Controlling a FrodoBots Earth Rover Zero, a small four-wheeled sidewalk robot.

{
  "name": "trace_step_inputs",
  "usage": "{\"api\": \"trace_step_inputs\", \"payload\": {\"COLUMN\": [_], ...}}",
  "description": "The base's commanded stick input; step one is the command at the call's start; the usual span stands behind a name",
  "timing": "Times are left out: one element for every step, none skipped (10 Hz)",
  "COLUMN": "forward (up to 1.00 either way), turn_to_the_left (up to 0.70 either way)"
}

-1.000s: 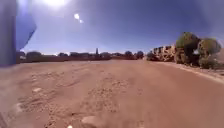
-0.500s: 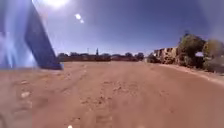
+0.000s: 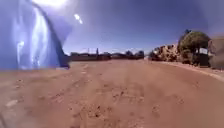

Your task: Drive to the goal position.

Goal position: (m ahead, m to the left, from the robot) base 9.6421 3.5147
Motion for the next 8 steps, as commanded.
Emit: {"api": "trace_step_inputs", "payload": {"forward": [0.70, 0.70, 0.70, 0.70, 0.70, 0.70, 0.70, 0.70], "turn_to_the_left": [0.00, 0.00, 0.00, 0.00, 0.00, 0.00, 0.00, 0.00]}}
